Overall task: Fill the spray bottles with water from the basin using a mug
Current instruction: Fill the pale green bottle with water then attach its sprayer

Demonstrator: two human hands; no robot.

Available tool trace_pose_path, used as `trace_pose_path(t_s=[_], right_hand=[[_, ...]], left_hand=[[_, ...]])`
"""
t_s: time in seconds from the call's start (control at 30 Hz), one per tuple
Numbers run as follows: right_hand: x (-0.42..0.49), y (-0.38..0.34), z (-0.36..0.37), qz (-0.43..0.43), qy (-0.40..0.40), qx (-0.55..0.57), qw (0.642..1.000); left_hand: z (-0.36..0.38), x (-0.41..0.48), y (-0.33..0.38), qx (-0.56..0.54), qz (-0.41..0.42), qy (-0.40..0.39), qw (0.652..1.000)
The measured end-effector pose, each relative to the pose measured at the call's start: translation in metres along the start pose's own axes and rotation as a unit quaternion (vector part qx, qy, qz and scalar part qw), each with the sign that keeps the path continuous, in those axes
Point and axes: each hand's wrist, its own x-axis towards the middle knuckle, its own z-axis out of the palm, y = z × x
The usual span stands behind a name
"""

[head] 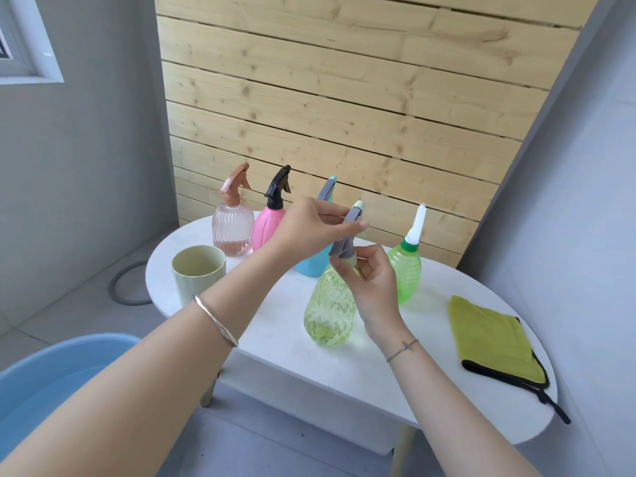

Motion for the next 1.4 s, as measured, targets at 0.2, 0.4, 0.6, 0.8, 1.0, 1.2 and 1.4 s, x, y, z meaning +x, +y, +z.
trace_pose_path(t_s=[0.2,0.4,0.6,0.8,1.0,1.2,1.4], right_hand=[[0.002,-0.006,-0.016,0.04,-0.106,-0.003,0.994],[0.002,-0.007,-0.018,0.057,-0.093,0.031,0.994],[0.001,-0.002,-0.009,0.065,-0.086,0.076,0.991],[0.004,-0.007,-0.006,0.085,-0.079,0.076,0.99],[0.003,-0.004,-0.009,0.075,-0.138,0.057,0.986],[0.003,-0.002,-0.009,0.078,-0.099,0.088,0.988],[0.006,0.003,-0.011,0.063,-0.151,0.046,0.986]], left_hand=[[0.0,0.006,-0.001,0.005,-0.002,-0.04,0.999],[0.002,0.014,0.0,0.049,0.032,-0.108,0.992],[0.002,0.01,-0.007,0.01,0.057,-0.125,0.991],[0.0,0.011,-0.008,-0.001,0.059,-0.129,0.99],[0.002,0.011,-0.009,-0.008,0.063,-0.13,0.989],[0.001,0.012,-0.009,-0.016,0.064,-0.125,0.99],[0.002,0.01,-0.011,-0.017,0.058,-0.132,0.989]])
